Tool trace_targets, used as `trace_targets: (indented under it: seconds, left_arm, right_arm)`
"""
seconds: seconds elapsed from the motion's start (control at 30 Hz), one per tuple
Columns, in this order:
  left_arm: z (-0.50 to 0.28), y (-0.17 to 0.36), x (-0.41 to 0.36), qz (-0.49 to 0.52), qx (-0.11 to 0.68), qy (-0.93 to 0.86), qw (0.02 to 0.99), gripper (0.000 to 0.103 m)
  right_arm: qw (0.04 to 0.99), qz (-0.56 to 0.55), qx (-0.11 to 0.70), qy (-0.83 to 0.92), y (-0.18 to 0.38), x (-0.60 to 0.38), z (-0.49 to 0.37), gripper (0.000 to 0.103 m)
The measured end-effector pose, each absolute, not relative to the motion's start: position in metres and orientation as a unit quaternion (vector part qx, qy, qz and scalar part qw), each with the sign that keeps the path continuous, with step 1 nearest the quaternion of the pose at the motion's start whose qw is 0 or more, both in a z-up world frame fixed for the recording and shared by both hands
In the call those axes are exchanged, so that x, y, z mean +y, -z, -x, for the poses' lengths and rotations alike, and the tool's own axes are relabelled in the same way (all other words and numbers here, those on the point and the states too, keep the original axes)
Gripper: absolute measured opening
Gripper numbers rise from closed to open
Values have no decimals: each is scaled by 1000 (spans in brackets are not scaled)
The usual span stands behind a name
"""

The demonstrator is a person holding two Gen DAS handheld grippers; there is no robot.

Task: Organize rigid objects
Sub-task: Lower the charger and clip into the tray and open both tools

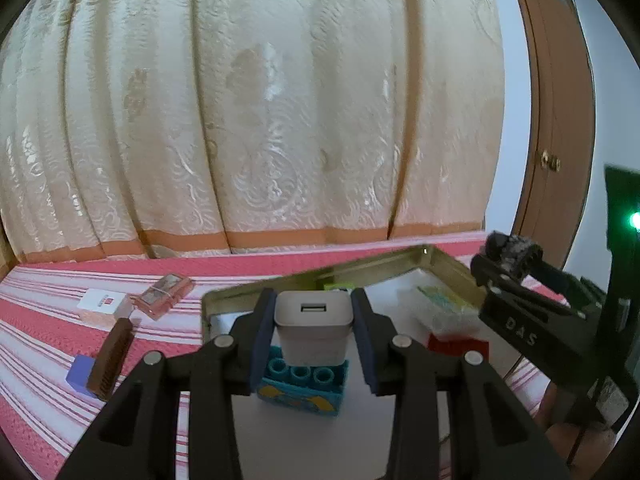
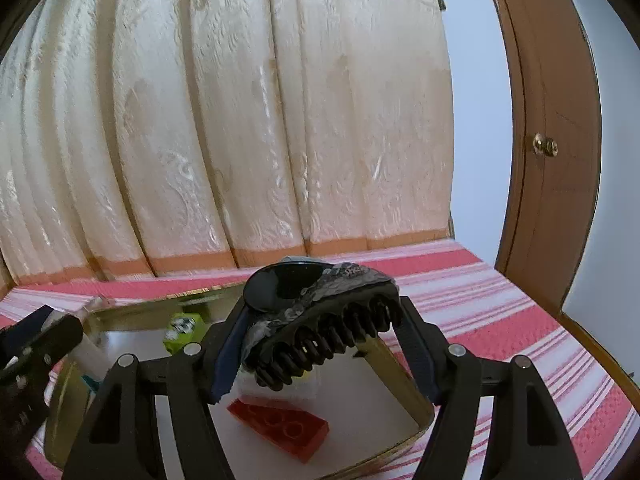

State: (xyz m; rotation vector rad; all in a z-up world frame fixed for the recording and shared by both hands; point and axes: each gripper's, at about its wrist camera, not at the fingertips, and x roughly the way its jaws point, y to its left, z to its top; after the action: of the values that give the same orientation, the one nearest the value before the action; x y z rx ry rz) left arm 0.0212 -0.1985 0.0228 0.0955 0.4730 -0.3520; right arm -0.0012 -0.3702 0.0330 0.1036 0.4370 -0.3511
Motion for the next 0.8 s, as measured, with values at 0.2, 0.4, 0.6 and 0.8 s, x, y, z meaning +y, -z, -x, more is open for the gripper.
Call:
trace_targets:
  seconds: [0.2,0.4,0.6,0.8]
  left_arm:
    - [-24,-15,-211,-62,243,170,953,37]
    - [-30,-12,-216,-66,248,163,953,37]
    - [-38,-10,-222,-70,249,158,953,37]
    - [-46,-7,-230,-87,247,144,954,37]
  right_arm:
    - [955,-53,240,165,-27,-369,-5,72]
    - [951,-50,262,159,-21,-366,-13,72]
    - [948,-47,274,155,-17,-363,-20,72]
    - [948,-53,284,136,-14,-363,-26,73]
